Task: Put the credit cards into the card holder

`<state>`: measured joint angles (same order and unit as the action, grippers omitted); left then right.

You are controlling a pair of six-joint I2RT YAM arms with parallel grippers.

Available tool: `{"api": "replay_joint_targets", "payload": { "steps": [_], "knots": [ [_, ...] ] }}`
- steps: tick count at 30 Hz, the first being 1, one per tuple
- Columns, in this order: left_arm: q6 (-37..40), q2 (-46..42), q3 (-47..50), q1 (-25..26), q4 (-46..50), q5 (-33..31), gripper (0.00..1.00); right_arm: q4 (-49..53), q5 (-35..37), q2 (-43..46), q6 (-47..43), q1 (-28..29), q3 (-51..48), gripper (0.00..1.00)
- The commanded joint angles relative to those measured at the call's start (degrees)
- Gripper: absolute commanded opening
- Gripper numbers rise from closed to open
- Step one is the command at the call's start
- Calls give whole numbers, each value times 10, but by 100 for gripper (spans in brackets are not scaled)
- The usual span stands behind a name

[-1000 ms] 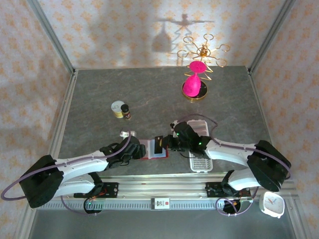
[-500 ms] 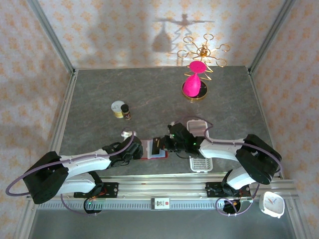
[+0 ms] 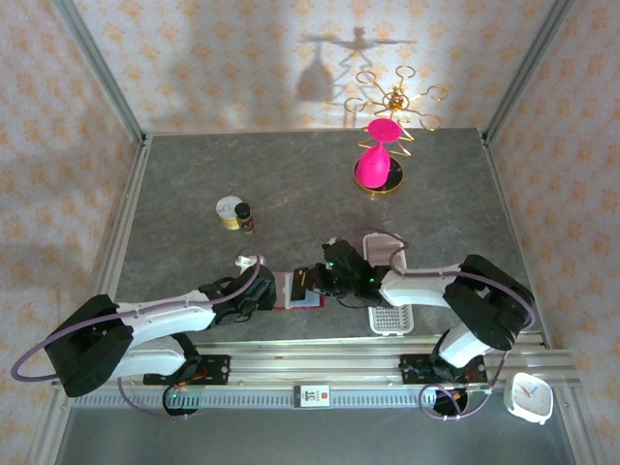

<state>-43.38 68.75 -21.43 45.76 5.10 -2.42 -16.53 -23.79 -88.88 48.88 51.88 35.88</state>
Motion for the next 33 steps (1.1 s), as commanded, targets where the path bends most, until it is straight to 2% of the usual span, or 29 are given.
{"api": "replay_joint_targets", "payload": {
  "steps": [1,9,24,29,33],
  "knots": [
    [3,12,18,3,-19,27,30,-17,16,-14,6,5,21,0],
    [-2,9,27,3,-28,32,23,-24,11,-23,15,10,18,0],
    [-13,-1,48,3,-45,41,21,-34,6,-38,41,20,-4,0],
    [-13,-8,50,3,-43,40,21,4,23,-24,21,20,4,0],
    [-13,-11,56,3,-53,50,21,0,3,-34,24,20,12,0]
  ]
}}
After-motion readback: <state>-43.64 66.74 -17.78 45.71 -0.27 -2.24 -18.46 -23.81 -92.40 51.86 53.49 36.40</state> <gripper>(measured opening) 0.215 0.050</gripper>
